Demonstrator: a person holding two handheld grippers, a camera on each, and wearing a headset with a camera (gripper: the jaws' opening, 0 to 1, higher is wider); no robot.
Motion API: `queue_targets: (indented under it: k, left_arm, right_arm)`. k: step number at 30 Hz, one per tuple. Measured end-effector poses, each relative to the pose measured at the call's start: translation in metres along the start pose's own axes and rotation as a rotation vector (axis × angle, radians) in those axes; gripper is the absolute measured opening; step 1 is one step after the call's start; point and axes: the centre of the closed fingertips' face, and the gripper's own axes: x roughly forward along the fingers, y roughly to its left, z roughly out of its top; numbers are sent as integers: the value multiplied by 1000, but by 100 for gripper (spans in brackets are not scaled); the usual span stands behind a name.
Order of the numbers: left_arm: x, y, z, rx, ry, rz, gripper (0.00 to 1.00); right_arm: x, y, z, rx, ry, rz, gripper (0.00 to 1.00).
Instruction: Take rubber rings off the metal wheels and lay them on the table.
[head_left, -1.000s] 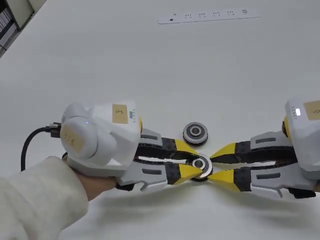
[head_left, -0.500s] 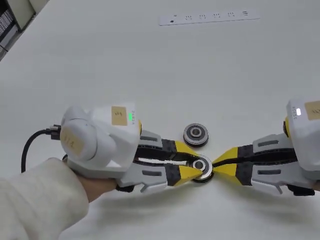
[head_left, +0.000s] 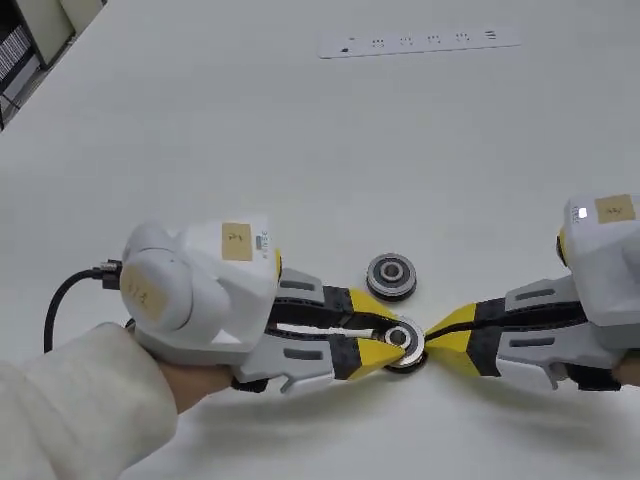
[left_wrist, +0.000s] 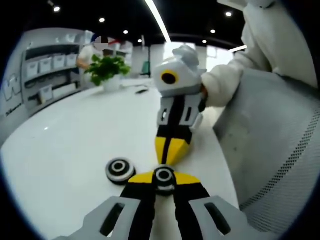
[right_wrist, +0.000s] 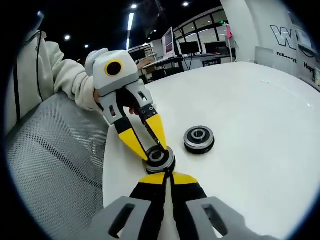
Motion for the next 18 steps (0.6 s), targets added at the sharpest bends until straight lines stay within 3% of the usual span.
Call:
queue_targets:
  k: [2,4,8,15,18]
  left_arm:
    - [0,0,0,1,0,1,14]
    - [0,0,0,5,1,1,14]
    - [0,-1,0,15,0,0,14]
    - [0,-2,0,25,-5,-2,14]
    - [0,-2,0,26,-9,-3,14]
  right_arm:
    - [1,1,0,-16,8,-7,1]
    - [0,-1,0,14,13,-29,0]
    - [-1,-2,0,96,-12,-26,0]
    - [-9,-3,3,337,-134,27,0]
    - [-10,-2,5,391,-158,44,0]
